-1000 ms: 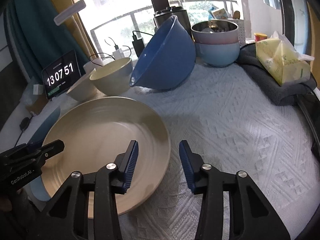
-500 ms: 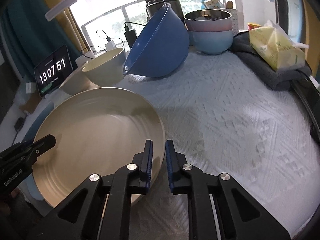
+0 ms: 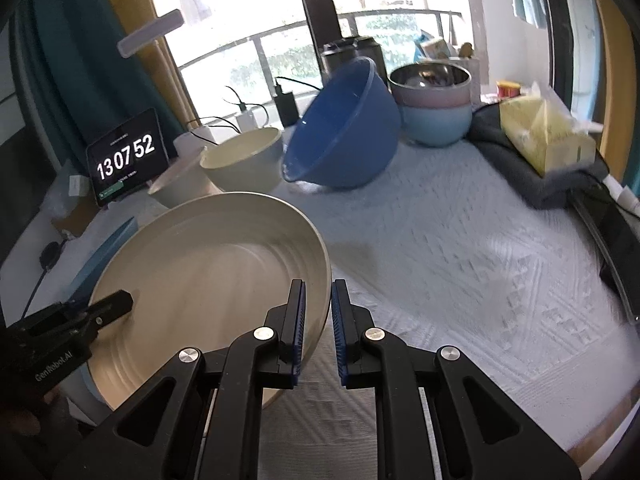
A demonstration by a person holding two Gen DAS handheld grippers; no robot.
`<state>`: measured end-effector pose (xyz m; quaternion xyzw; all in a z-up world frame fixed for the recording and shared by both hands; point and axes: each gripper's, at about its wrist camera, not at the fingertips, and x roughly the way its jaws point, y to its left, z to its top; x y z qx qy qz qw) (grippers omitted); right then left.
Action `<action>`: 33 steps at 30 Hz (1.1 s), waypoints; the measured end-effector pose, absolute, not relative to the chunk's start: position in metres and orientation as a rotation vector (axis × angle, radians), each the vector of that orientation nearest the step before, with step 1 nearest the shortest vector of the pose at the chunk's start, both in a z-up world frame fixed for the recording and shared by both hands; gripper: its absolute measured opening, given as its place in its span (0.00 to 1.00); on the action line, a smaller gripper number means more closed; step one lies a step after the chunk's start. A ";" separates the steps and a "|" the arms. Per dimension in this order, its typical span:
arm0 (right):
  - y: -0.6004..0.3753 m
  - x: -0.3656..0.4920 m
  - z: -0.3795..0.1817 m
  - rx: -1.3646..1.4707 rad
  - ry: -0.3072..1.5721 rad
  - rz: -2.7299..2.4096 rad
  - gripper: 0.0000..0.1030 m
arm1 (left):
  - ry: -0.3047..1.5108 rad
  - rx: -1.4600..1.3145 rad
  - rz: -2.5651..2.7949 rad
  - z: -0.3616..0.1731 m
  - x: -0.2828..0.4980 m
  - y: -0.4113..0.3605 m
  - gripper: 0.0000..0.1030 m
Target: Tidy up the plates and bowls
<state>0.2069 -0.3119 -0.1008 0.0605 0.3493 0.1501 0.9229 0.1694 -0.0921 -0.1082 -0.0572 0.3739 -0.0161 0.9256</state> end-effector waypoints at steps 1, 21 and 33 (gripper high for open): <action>-0.310 0.205 -0.100 0.119 0.714 0.309 0.14 | 0.766 -0.119 -0.032 -0.108 0.168 -0.090 0.25; -0.256 0.191 -0.103 0.048 0.759 0.318 0.14 | 0.846 -0.161 0.015 -0.128 0.152 -0.043 0.27; -0.228 0.184 -0.102 0.011 0.775 0.308 0.14 | 0.899 -0.217 0.019 -0.135 0.142 -0.020 0.30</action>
